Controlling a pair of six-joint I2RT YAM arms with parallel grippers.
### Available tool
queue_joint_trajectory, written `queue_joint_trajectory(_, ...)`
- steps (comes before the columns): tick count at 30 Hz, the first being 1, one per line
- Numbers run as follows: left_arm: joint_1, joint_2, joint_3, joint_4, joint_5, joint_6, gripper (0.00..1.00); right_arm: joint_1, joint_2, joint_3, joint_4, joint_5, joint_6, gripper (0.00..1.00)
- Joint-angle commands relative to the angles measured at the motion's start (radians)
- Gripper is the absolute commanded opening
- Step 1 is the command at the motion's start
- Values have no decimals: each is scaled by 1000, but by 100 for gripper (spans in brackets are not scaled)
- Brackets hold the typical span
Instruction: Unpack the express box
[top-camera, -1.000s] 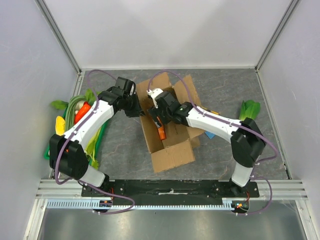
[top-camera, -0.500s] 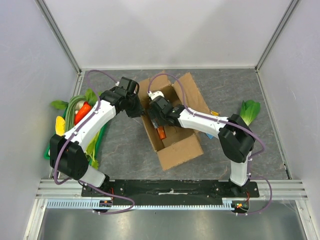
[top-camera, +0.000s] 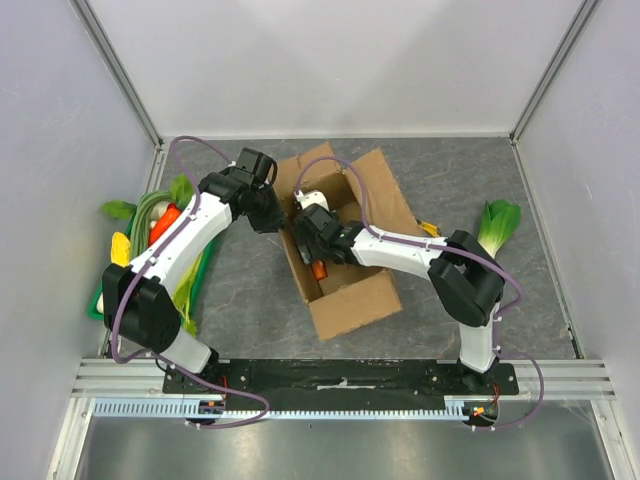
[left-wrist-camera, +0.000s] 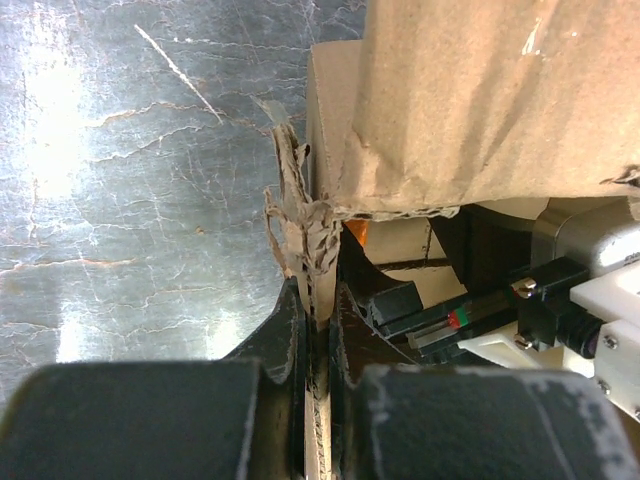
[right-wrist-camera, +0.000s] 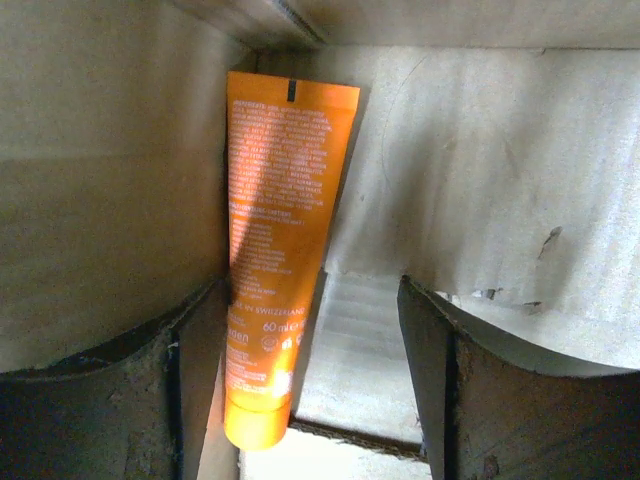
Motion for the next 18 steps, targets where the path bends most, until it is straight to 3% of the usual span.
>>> queue_joint_trajectory(1, 22, -11, 29, 28, 92, -48, 2, 2, 28, -5, 109, 63, 43, 75)
queue_joint_trajectory(5, 27, 0, 19, 29, 116, -51, 2, 6, 88, 32, 117, 89, 0, 62)
queue_joint_trajectory(11, 33, 6, 16, 20, 89, -39, 2, 15, 125, 58, 89, 196, -52, 57)
queue_joint_trajectory(18, 34, 23, 16, -14, -83, 34, 2, 15, 19, 17, 105, 218, -83, 47)
